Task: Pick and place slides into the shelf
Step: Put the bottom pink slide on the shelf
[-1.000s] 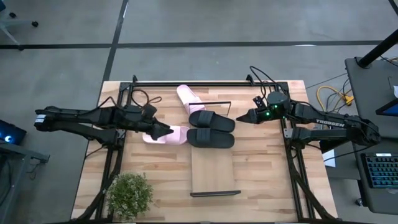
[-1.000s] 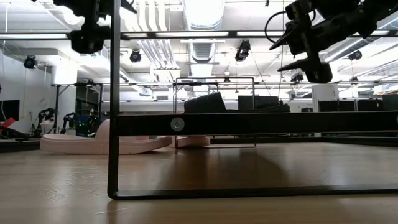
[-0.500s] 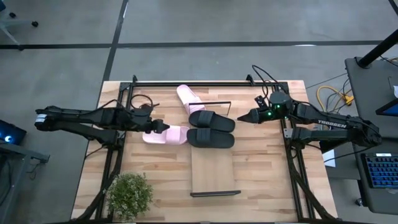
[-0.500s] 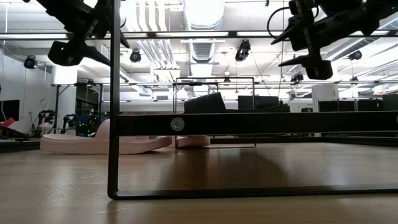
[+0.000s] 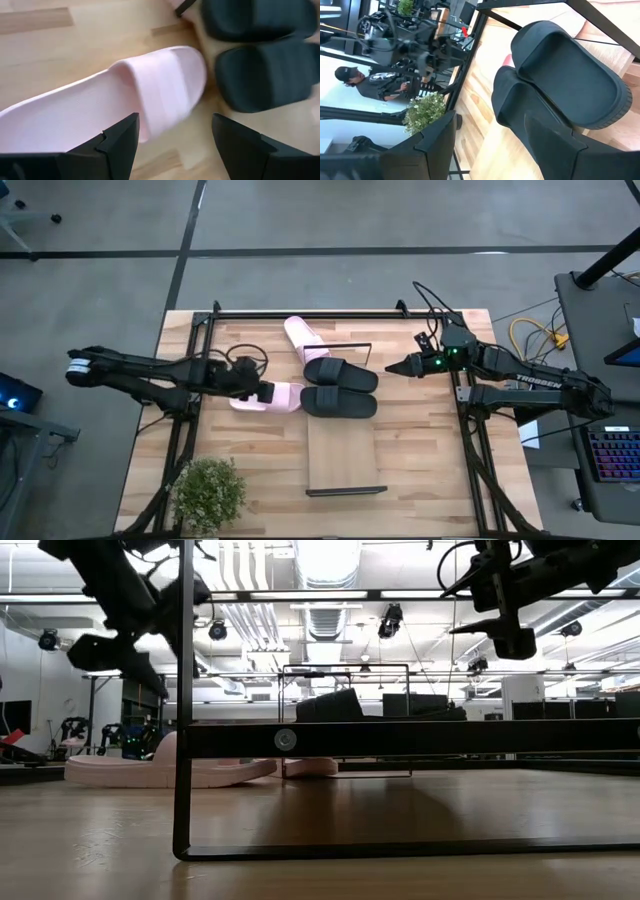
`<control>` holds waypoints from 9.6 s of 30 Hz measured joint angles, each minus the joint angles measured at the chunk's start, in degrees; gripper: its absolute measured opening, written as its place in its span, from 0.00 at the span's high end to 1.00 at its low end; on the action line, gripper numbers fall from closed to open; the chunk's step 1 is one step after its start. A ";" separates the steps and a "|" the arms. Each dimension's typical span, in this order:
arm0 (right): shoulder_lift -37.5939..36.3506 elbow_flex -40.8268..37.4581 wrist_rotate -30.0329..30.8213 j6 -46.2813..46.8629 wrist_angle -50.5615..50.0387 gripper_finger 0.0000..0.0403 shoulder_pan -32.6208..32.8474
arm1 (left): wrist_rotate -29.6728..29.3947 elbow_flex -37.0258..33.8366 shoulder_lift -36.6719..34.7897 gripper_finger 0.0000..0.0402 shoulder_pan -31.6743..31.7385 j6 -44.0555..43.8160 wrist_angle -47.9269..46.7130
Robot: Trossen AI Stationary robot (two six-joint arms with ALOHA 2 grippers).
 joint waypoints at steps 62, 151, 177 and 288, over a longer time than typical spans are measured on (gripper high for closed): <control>-0.02 0.00 -1.47 1.80 1.69 0.44 0.00 | 0.18 -16.41 6.92 0.42 0.00 -4.43 31.05; 8.01 0.00 -0.46 8.21 17.70 0.44 5.52 | 1.94 -0.24 -1.54 1.00 0.00 11.64 42.98; 13.61 0.00 3.60 9.22 28.75 0.44 9.52 | 7.06 10.43 8.71 1.00 0.00 13.62 43.06; 16.45 16.79 12.93 7.42 3.49 0.93 14.67 | 15.45 11.49 2.36 0.50 0.02 42.90 56.96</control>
